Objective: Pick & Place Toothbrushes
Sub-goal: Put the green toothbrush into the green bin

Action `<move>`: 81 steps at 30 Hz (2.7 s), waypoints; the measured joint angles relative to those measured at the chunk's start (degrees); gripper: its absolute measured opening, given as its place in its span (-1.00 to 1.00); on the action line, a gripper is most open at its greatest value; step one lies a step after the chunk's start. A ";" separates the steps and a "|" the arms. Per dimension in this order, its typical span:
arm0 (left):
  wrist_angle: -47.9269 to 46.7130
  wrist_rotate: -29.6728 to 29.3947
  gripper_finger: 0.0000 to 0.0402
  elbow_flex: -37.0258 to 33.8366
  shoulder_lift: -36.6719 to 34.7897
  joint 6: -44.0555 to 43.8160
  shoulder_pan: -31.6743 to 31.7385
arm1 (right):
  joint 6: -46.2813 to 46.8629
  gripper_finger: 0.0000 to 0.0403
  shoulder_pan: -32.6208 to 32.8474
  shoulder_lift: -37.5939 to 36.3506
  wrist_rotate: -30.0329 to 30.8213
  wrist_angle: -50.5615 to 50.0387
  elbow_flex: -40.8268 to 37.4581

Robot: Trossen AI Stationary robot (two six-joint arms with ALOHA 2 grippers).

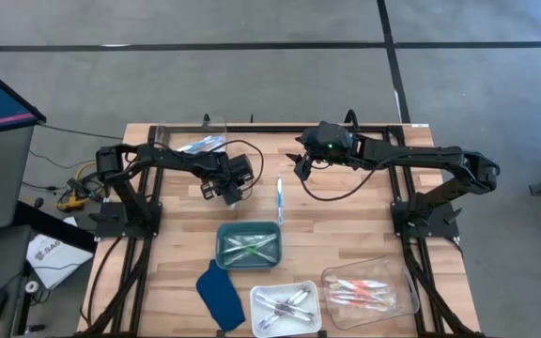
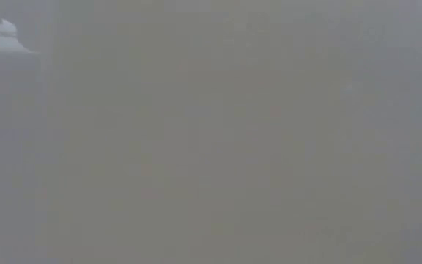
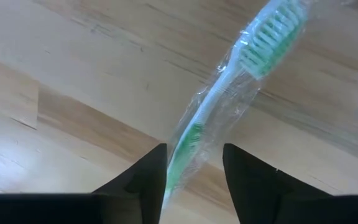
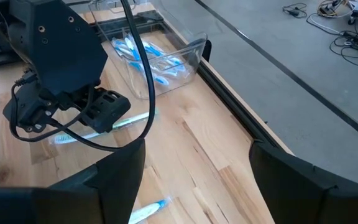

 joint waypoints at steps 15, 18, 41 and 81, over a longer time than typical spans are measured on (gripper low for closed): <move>-0.11 -0.05 -0.57 -1.15 0.00 -0.84 -0.84 | -0.01 0.40 0.00 0.00 0.01 0.00 0.00; 0.15 -0.34 -0.63 -1.87 -0.10 -2.34 -1.77 | 0.00 0.40 -0.01 0.00 0.01 0.00 0.00; 0.06 -0.01 -0.90 -2.08 -0.13 -15.50 -3.75 | 0.00 0.40 0.00 0.00 0.02 0.02 0.00; 5.14 0.51 -1.00 1.14 -4.00 -59.53 -5.68 | 0.00 0.40 1.09 0.00 0.00 1.01 0.00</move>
